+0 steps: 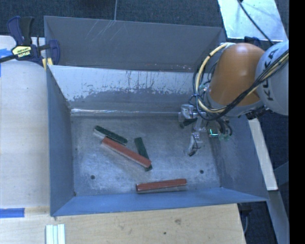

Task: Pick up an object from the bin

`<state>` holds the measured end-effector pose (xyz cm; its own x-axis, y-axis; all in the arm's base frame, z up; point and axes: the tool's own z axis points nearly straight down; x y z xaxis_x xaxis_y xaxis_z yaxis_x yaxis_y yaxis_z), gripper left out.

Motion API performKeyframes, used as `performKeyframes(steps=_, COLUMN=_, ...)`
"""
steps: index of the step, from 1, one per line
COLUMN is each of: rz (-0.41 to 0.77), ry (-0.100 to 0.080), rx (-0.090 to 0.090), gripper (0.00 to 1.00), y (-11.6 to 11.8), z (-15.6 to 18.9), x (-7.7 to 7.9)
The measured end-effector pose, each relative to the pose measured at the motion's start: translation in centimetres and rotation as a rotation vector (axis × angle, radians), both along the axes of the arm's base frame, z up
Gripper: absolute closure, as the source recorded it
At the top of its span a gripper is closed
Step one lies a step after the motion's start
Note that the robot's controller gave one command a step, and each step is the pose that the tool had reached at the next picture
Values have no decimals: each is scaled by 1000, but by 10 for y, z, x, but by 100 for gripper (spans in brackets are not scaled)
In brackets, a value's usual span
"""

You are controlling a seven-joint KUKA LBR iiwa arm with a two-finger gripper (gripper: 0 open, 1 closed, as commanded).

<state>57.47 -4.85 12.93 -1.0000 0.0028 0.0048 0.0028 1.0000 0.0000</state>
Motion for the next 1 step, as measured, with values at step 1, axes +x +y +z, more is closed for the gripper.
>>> performKeyframes(steps=1, rz=164, ry=-11, rx=3, gripper=0, y=89, z=-13, x=42)
